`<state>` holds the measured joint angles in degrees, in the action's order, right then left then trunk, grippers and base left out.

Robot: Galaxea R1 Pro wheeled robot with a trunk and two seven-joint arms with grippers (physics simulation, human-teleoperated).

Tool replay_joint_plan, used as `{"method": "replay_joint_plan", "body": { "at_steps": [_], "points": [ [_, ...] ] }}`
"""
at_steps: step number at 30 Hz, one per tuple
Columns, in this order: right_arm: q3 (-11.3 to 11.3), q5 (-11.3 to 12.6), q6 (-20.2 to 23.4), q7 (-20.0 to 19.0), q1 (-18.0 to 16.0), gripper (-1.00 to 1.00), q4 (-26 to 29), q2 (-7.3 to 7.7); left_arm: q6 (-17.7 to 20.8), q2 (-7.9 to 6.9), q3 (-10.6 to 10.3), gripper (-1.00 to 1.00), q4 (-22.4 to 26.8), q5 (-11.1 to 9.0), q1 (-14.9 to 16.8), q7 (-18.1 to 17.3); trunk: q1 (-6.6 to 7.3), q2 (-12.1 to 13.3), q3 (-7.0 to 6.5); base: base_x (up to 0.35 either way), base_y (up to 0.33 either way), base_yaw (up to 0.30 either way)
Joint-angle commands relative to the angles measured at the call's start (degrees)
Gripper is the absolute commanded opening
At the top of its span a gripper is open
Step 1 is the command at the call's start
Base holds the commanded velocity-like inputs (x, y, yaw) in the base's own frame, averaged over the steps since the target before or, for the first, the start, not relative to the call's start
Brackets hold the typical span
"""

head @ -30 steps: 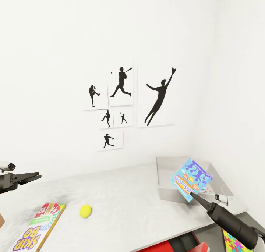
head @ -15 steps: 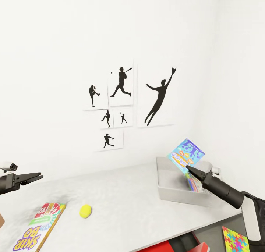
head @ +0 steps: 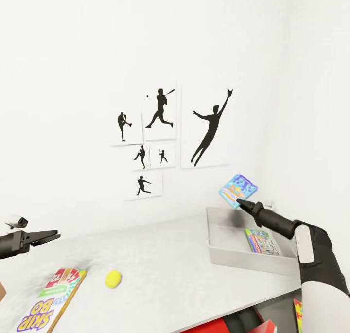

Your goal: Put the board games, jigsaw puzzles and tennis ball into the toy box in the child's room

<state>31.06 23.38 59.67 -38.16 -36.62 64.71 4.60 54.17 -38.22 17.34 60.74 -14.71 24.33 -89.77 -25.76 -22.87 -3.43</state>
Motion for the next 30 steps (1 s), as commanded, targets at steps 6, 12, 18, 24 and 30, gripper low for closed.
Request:
{"method": "replay_joint_plan", "body": {
  "at_steps": [6, 12, 18, 24, 30],
  "points": [
    [0.1, 0.5, 0.3, 13.1, -4.9, -1.0, -4.7, -0.2, 0.6, -0.01, -0.1, 1.0, 0.0, 0.0, 0.0, -0.2, -0.02, 0.0, 0.03, 0.0, 0.0, 0.0],
    [0.1, 0.6, 0.3, 17.1, -7.9, -1.0, -9.2, 0.5, 0.6, -0.01, -0.1, 1.0, 0.0, 0.0, 0.0, -0.2, -0.02, 0.0, 0.03, 0.0, 0.0, 0.0],
    [-0.1, 0.3, 0.3, 17.7, -8.1, -1.0, -10.0, 0.75, 0.6, -0.01, -0.1, 1.0, 0.0, 0.0, 0.0, -0.2, -0.02, 0.0, 0.03, 0.0, 0.0, 0.0],
    [-0.9, 0.1, 0.3, 17.8, -7.8, -1.0, -10.0, 1.55, 0.6, -0.01, -0.1, 1.0, 0.0, 0.0, 0.0, -0.2, -0.02, 0.0, 0.21, 0.0, 0.0, 0.0],
    [-4.5, 0.3, 0.3, 17.7, -7.8, -1.0, -10.6, 5.12, 0.6, -0.01, -0.1, 1.0, -0.1, 0.0, 0.0, -0.2, -0.02, 0.0, 0.71, 0.0, 0.0, 0.0]
  ]
}}
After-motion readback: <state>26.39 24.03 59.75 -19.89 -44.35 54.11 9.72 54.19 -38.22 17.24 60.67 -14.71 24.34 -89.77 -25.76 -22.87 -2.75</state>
